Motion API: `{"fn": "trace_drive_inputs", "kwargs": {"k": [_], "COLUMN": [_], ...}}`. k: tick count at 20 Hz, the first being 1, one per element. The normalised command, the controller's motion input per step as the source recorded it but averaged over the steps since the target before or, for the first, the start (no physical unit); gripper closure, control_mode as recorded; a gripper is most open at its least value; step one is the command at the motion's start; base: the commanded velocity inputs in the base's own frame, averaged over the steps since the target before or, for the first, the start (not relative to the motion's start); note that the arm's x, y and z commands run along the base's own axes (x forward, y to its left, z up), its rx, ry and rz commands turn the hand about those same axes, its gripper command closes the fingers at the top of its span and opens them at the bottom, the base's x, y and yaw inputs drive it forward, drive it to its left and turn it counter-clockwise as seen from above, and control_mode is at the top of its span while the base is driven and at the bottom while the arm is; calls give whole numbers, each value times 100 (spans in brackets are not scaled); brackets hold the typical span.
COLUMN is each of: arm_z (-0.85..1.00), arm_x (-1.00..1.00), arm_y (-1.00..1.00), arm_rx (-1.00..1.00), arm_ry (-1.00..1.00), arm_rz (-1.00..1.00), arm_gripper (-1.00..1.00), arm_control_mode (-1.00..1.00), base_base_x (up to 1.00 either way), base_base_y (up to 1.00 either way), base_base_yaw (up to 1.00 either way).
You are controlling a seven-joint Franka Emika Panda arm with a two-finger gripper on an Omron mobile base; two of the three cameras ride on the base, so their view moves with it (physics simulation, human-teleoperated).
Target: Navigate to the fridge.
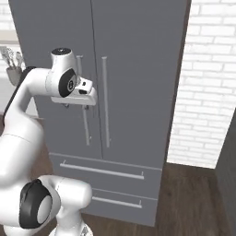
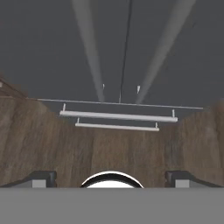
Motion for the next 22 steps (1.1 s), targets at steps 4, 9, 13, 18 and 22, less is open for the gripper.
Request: {"fn": "trace_drive_inputs", "kwargs": {"k": [4, 9, 13, 18, 22], "arm_z": [0, 0, 0, 0, 0], "arm_x": [0, 0, 0, 0, 0], "arm_y": [0, 0, 0, 0, 0], "arm_rx": [0, 0, 0, 0, 0], "arm_ry": [0, 0, 0, 0, 0], "arm_rz": [0, 0, 0, 0, 0], "arm_gripper": [-100, -100, -100, -100, -100], "arm_control_mode": [100, 100, 100, 100, 100], "base_base_x": [-17, 0, 24, 71, 27], "base_base_y": [-53, 0, 1, 0, 0], "base_base_yaw": [-1, 0, 0, -1, 0]}}
